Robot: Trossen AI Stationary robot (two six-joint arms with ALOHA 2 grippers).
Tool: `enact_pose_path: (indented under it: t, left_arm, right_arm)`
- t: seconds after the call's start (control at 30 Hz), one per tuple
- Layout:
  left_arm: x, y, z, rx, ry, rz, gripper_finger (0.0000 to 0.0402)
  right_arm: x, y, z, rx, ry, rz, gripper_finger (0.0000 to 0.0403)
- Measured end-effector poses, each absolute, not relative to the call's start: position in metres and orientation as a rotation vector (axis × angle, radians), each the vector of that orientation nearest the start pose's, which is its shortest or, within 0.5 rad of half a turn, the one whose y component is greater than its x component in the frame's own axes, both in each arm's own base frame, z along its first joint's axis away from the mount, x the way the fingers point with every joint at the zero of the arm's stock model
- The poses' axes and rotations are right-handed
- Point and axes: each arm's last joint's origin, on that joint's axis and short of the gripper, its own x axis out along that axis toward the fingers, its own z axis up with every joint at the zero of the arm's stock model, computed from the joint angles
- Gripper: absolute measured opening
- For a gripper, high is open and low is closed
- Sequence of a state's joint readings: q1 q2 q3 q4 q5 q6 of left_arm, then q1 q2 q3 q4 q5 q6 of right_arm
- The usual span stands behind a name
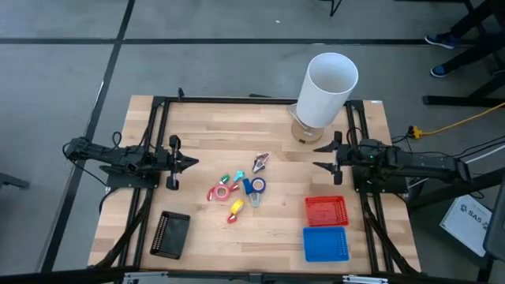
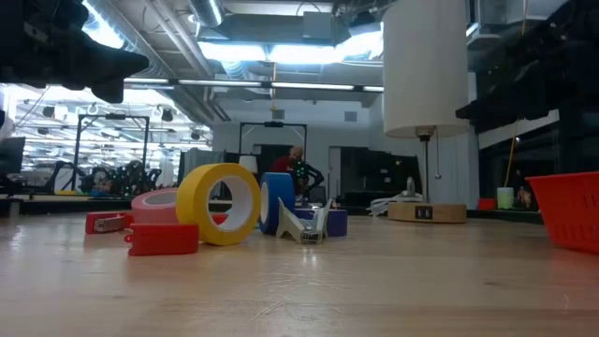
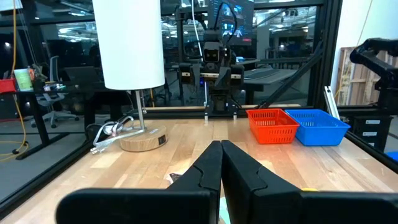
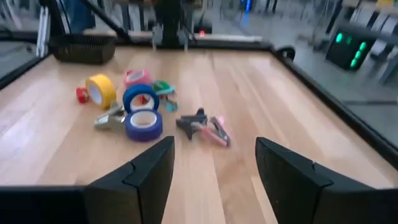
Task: Pick and place Stapler, Stapler remover, tape
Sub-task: Put the blue tape into the red basket
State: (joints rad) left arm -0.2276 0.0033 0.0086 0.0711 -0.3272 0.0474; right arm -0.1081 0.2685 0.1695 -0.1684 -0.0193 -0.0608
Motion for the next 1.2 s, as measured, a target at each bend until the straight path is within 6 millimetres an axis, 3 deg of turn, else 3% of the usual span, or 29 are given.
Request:
enact_pose_path:
  t: [0.27, 0.5, 0.77, 1.0, 1.2]
  left_arm:
    - [0.095, -0.012, 0.173, 0.026, -0.072, 0.102, 0.0004]
    - [0.095, -0.012, 0.173, 0.026, -0.072, 0.102, 0.0004]
    - [0.095, -0.012, 0.173, 0.026, -0.071, 0.102, 0.0004]
    - [0.095, -0.012, 0.173, 0.026, -0.071, 0.101, 0.0004]
    - [0.095, -0.012, 0.173, 0.027, -0.070, 0.102, 0.0004]
  right_arm:
    - [0.123, -0.008, 0.217, -0.037, 0.494, -0.037, 0.0225]
    - [0.156, 0.009, 0.224, -0.071, 0.634, 0.093, 0.0225]
    - [0.208, 0.033, 0.235, -0.109, 0.746, 0.189, 0.0225]
    - [0.267, 0.050, 0.248, -0.121, 0.781, 0.214, 0.0225]
    - [0.319, 0.059, 0.243, -0.124, 0.819, 0.213, 0.0225]
